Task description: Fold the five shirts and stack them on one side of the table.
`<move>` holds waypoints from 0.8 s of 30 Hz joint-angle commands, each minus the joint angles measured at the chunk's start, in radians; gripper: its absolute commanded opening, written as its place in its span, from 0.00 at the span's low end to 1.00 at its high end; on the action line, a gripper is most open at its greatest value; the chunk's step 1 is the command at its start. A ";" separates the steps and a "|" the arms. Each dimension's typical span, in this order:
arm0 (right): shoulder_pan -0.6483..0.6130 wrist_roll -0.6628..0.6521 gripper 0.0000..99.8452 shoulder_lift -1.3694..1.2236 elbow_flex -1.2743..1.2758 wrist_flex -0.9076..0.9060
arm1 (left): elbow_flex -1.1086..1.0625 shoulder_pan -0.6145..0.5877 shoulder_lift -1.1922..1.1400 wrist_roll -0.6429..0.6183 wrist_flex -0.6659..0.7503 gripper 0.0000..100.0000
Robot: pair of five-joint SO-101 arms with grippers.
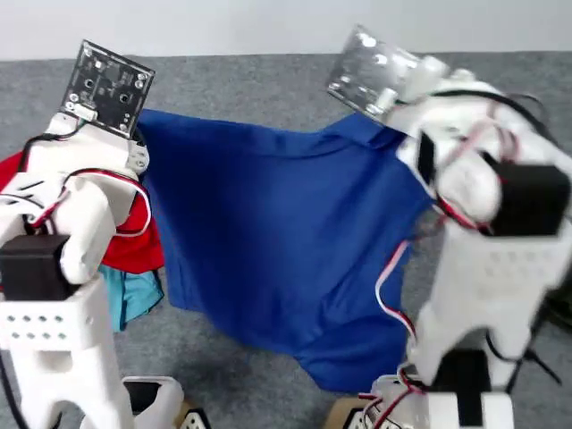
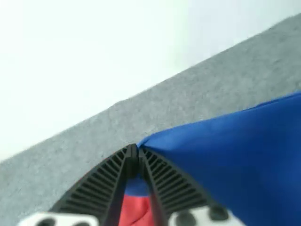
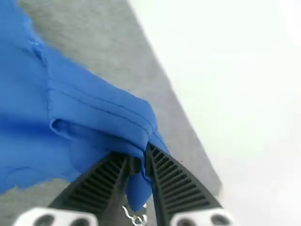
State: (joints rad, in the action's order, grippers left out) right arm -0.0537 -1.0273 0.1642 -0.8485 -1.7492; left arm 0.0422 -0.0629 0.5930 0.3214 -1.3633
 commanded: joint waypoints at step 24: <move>0.414 -0.081 0.01 0.527 -0.012 0.093 | 0.835 0.015 0.008 -0.003 -0.304 0.00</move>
State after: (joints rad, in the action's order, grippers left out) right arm 0.2992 -1.0932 0.6674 -0.8531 -1.7200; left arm 0.8032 -0.0506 0.6068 0.3214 -1.6655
